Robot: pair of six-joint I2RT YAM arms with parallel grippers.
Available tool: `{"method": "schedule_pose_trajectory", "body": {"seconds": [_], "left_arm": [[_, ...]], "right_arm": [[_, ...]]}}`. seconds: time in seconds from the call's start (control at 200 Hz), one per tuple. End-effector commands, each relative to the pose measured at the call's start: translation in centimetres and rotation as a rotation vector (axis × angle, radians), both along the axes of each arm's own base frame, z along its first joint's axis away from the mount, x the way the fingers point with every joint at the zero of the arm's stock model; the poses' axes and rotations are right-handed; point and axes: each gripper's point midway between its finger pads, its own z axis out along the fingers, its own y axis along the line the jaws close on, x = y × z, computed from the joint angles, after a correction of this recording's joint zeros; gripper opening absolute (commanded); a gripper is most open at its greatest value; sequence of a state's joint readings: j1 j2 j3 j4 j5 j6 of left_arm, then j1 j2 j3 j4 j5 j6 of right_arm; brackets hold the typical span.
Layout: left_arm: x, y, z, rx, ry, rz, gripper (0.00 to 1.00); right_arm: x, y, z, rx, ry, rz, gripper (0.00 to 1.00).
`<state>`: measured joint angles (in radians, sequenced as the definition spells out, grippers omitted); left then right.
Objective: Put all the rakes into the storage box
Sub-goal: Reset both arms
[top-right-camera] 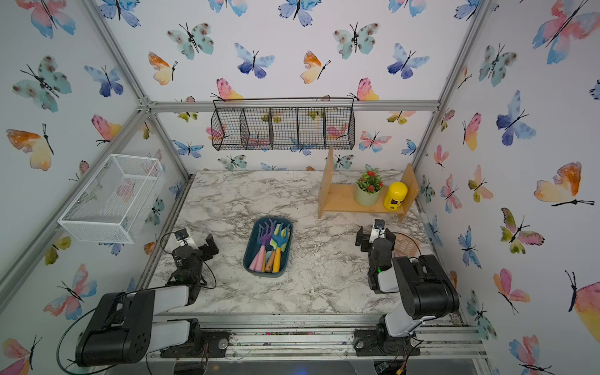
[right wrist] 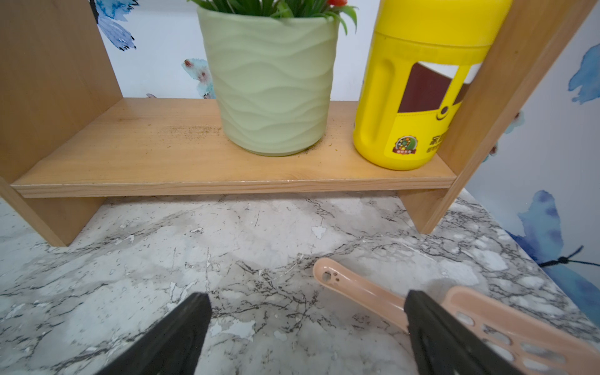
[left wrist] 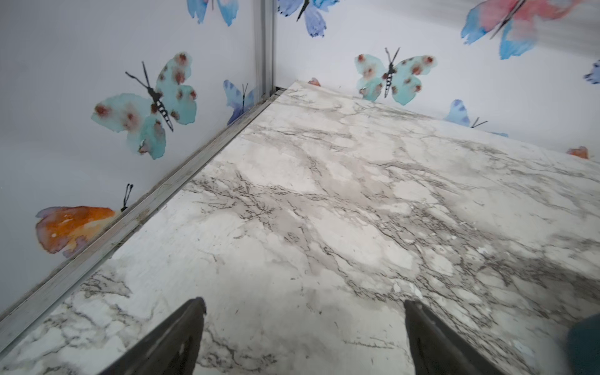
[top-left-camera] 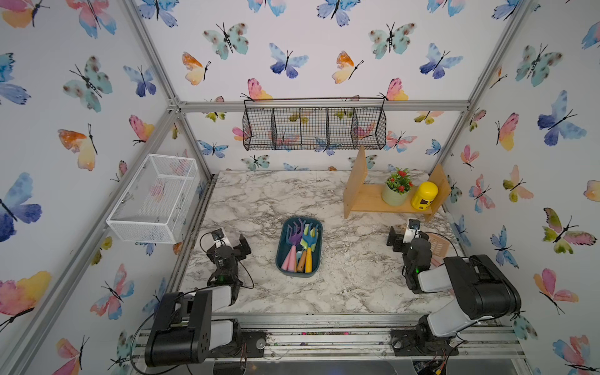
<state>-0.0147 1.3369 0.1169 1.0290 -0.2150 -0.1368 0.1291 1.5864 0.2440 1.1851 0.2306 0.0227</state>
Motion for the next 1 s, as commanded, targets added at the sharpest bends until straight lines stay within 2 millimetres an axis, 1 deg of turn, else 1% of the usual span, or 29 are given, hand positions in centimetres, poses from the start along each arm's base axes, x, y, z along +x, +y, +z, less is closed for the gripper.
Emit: {"method": "schedule_pose_trajectory", "body": {"seconds": [0.0,0.02,0.025,0.045,0.06,0.07,0.11,0.14,0.205,0.255,0.305,0.416,0.501,0.566,0.606,0.731,0.866,0.996], "left_arm": [[1.4,-1.5,3.6,0.097,-0.177,-0.066,0.98],[1.7,-1.7,2.9,0.092,-0.119,-0.075,0.98],[2.0,-1.7,3.2,0.090,-0.123,-0.076,0.98],[2.2,-2.0,2.3,0.080,-0.053,-0.085,0.98],[2.2,-2.0,2.0,0.077,-0.045,-0.086,0.98],[2.3,-1.9,2.4,0.079,-0.075,-0.082,0.98],[2.1,-1.6,3.1,0.097,-0.143,-0.062,0.98],[2.1,-1.7,3.3,0.112,-0.143,-0.061,0.98],[2.6,-1.8,2.0,0.084,-0.036,-0.060,0.98],[2.3,-1.6,2.7,0.098,-0.099,-0.054,0.99],[2.2,-1.7,3.0,0.104,-0.125,-0.056,0.98],[2.5,-1.8,2.1,0.089,-0.047,-0.062,0.98],[2.4,-1.8,2.6,0.095,-0.087,-0.058,0.98],[2.5,-1.7,2.2,0.090,-0.051,-0.058,0.98],[2.5,-1.7,2.5,0.093,-0.069,-0.055,0.98],[2.5,-1.7,2.4,0.093,-0.063,-0.056,0.98],[2.5,-1.7,2.3,0.093,-0.059,-0.057,0.98],[2.5,-1.7,2.3,0.093,-0.060,-0.058,0.98]], "right_arm": [[0.5,0.2,0.9,0.002,-0.025,0.015,0.99],[0.5,0.2,0.9,0.001,-0.028,0.015,0.99],[0.5,0.2,0.9,0.001,-0.028,0.015,0.99],[0.4,0.2,0.9,0.001,-0.027,0.015,0.99],[0.4,0.2,0.9,0.001,-0.026,0.015,0.99],[0.5,0.2,0.9,0.001,-0.027,0.016,0.99],[0.4,0.2,0.9,0.001,-0.028,0.015,0.99],[0.4,0.1,0.9,0.000,-0.028,0.013,0.99],[0.3,0.1,1.0,0.000,-0.032,0.012,0.99],[0.2,0.1,1.0,0.001,-0.035,0.011,0.99],[0.3,0.1,1.0,0.001,-0.036,0.011,0.99],[0.2,0.1,1.0,-0.001,-0.036,0.011,0.99],[0.3,0.1,1.1,0.000,-0.037,0.011,0.99],[0.3,0.1,1.0,-0.001,-0.035,0.011,0.99],[0.3,0.1,1.0,0.000,-0.036,0.012,0.99],[0.4,0.1,0.9,0.001,-0.029,0.015,0.99],[1.0,0.0,0.6,0.023,-0.007,0.039,0.99],[0.6,-0.1,0.8,0.017,-0.020,0.037,0.99]]}}
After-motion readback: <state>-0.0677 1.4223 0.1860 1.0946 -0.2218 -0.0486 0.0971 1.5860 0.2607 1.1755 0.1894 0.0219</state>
